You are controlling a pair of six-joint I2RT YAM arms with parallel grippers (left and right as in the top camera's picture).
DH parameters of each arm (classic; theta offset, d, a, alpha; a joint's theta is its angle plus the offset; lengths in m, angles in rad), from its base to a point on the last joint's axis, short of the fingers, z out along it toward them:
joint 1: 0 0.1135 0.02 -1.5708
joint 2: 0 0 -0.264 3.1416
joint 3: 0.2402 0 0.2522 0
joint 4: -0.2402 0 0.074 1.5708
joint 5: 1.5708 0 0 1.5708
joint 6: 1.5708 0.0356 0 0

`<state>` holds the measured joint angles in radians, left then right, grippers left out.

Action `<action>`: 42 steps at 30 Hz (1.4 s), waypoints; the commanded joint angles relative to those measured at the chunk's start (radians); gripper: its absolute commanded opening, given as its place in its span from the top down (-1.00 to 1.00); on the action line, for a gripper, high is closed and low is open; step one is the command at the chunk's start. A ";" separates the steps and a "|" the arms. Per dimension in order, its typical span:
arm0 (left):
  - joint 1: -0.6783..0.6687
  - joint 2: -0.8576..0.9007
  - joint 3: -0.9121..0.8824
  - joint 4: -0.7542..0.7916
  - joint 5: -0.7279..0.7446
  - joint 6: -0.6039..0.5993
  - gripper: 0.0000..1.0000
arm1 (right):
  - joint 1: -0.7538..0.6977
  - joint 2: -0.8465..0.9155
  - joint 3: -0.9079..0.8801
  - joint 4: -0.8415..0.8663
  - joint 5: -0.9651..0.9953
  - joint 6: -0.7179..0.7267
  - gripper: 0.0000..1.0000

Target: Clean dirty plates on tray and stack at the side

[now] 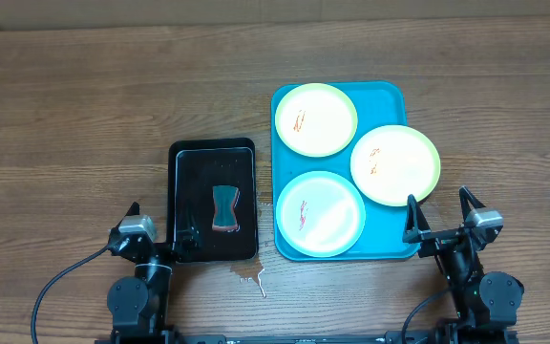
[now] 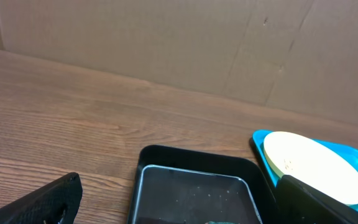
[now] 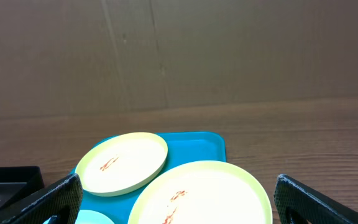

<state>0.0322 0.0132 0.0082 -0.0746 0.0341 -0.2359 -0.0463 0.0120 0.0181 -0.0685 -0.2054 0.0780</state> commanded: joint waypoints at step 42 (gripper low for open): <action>-0.006 0.000 0.139 0.015 0.166 -0.022 -0.99 | -0.008 0.014 0.178 -0.008 -0.245 0.060 -1.00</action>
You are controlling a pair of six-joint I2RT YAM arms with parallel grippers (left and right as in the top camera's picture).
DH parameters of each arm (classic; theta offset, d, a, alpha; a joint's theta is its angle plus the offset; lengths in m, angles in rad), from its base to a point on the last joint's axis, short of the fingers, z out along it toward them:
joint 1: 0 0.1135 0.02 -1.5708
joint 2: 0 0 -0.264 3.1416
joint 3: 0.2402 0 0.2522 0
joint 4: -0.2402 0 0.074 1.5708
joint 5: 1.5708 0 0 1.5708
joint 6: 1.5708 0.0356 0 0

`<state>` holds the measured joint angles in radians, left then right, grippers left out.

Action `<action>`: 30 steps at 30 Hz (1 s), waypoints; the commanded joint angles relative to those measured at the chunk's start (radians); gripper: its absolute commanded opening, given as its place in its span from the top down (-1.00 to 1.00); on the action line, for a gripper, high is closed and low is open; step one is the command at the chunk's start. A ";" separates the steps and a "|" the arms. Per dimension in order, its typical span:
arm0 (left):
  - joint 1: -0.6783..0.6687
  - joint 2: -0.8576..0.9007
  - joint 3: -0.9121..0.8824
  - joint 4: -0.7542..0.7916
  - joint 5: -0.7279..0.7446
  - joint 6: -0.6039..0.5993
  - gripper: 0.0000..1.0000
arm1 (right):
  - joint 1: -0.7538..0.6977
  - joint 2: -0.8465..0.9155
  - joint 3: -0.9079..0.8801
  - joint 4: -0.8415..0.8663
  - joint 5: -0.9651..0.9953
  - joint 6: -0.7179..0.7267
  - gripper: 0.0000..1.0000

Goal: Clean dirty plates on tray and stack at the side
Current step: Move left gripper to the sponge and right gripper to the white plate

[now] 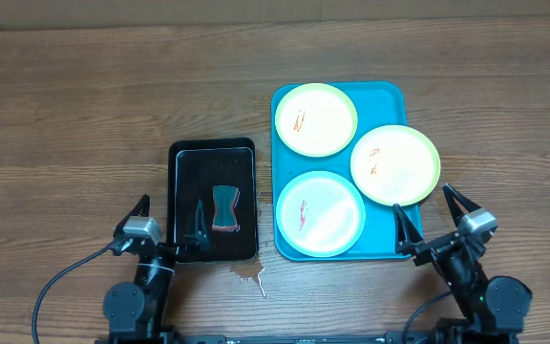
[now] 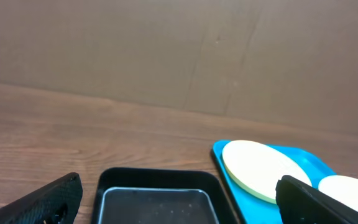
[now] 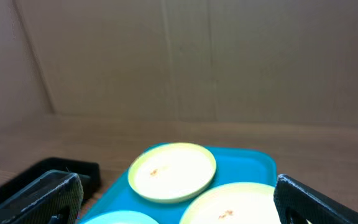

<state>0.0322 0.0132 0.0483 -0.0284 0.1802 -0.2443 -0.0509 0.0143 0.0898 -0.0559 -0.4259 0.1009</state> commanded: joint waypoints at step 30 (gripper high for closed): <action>-0.008 1.019 1.193 -1.130 0.279 0.040 -1.00 | 0.071 1.231 1.098 -1.163 -0.042 0.045 -0.42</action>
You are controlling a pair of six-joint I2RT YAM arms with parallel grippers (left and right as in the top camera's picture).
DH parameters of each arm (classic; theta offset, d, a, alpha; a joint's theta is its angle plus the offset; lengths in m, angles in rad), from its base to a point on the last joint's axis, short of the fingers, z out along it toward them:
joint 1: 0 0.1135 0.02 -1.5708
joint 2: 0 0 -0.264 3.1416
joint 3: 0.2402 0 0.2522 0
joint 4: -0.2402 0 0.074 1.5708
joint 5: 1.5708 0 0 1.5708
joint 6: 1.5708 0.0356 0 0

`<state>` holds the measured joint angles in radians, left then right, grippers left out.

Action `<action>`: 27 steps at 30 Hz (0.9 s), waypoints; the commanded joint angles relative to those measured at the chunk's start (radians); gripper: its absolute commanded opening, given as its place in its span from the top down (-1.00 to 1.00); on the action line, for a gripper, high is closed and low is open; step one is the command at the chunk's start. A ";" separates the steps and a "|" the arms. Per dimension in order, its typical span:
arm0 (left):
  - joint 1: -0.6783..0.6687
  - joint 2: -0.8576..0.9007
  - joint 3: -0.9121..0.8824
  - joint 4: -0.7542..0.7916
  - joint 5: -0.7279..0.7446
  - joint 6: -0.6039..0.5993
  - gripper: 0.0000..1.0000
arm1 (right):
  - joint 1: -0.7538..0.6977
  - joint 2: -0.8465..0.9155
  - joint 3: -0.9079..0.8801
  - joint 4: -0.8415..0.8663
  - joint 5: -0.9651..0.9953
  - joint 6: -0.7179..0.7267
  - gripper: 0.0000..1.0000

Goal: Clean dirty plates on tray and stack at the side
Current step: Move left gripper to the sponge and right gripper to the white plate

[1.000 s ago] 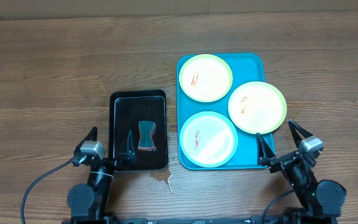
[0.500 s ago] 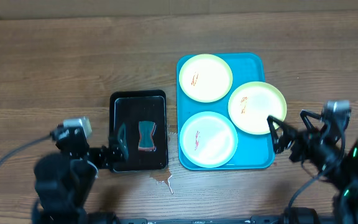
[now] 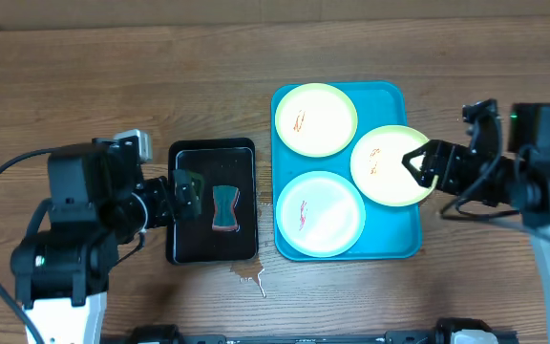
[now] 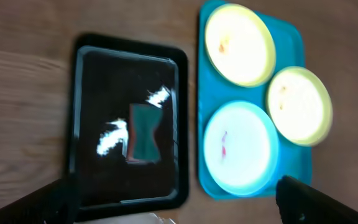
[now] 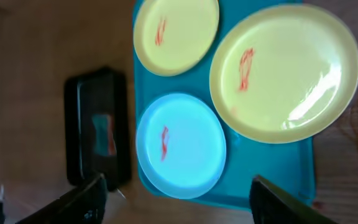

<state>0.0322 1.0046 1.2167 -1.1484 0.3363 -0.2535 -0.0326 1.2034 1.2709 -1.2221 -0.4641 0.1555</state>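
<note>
A blue tray holds three plates, each with red smears: a yellow-green one at the back, a larger yellow-green one on the right and a pale blue one in front. To its left, a green and red sponge lies in a black tray. My left gripper hangs open above that tray's left half, a little left of the sponge. My right gripper hangs open above the right plate's outer edge. Nothing is between either pair of fingers.
A small wet patch lies on the wooden table just in front of the black tray. Bare wood runs left of the black tray and right of the blue tray. A cardboard wall stands along the table's far edge.
Both arms were low at the table's front edge with wrist cameras looking level. Now both are raised and look down, the left over the black tray, the right over the right plate.
Both arms first sat low at the front edge, grippers open, either side of the trays. They were still low a moment later, turned slightly. Now they hang above the trays, still open. Plates and sponge have not moved.
</note>
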 commanded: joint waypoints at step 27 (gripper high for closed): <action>-0.077 0.186 0.023 -0.058 0.045 0.142 -0.63 | 0.353 0.319 -0.576 0.742 0.336 0.246 0.77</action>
<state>-0.0246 1.1641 1.2186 -1.2087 0.4232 -0.1299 0.3168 1.5215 0.7025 -0.4969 -0.1337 0.3870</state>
